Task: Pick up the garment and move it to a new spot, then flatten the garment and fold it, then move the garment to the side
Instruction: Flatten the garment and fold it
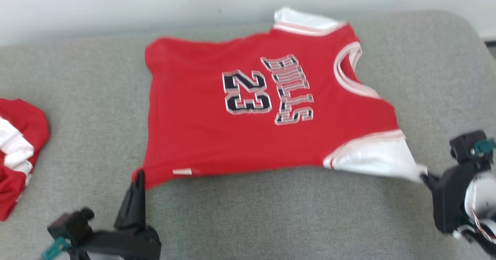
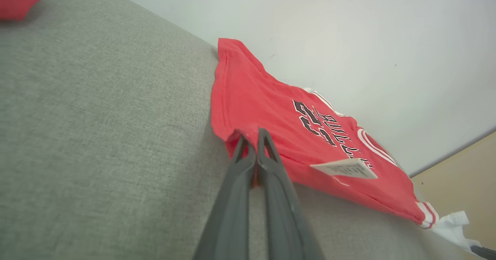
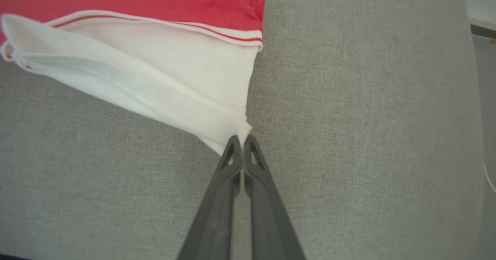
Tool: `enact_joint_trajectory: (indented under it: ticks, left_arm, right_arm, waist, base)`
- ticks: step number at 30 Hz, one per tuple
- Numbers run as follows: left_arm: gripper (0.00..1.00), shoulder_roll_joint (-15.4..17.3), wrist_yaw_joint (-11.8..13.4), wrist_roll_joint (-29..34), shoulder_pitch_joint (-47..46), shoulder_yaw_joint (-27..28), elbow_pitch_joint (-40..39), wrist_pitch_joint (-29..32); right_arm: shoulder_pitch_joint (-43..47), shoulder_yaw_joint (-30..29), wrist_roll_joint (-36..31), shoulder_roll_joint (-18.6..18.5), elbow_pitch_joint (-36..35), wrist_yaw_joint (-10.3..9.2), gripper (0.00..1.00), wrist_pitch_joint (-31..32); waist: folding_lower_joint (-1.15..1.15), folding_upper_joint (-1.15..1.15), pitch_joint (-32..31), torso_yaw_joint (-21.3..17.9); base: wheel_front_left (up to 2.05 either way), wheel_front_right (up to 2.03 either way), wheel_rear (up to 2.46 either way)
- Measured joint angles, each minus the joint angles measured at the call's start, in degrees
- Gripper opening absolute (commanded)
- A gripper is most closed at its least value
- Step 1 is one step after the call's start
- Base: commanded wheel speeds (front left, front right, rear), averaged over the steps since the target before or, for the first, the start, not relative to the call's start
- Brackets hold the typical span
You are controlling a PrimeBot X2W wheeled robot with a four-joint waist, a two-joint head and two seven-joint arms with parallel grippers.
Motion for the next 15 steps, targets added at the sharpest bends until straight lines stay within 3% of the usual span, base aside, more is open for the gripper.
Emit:
enact_joint_trajectory:
  ticks: [7, 15]
  left_arm:
    - [0.00, -1.2, 1.2, 1.8, 6.2, -0.6, -0.2, -0.1]
    - [0.00, -0.6, 4.3, 3.9, 13.3, -2.0, -0.5, 1.5]
  right_arm:
    - [8.7, -5.5, 1.1, 1.9, -9.2, 0.00, 0.00, 15.5]
    - [17.2, -11.3, 0.0, 6.7, -16.8, 0.00, 0.00, 26.1]
  waist:
    - [0.01, 0.01, -3.0, 0.4]
    - [0.01, 0.01, -4.8, 0.6]
  base:
    - [0.00, 0.00, 0.00]
    - [0.00, 0.00, 0.00]
